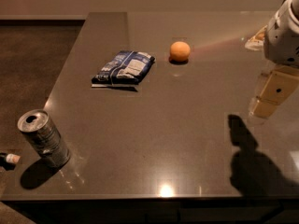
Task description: Move blue chip bag near redbull can
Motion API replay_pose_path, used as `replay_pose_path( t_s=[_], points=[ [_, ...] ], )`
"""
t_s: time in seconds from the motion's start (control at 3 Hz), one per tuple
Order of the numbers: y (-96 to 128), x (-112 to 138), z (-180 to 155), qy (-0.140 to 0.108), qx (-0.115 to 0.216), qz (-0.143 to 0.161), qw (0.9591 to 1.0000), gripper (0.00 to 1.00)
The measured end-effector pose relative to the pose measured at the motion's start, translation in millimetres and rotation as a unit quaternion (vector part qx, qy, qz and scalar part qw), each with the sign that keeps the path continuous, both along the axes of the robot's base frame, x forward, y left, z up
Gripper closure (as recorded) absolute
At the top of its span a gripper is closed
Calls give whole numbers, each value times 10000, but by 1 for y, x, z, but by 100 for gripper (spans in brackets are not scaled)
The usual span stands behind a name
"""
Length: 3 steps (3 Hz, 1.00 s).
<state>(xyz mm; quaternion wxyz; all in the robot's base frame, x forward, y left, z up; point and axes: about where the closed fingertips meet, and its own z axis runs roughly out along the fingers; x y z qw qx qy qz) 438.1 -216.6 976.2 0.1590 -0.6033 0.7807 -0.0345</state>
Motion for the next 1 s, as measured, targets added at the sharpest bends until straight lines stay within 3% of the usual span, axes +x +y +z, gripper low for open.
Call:
replay_pose_path(
  t_s=[0.67,1.0],
  points=[
    [20,25,8,60,257,72,9996,0],
    [51,59,6,143,411,141,9990,0]
  ],
)
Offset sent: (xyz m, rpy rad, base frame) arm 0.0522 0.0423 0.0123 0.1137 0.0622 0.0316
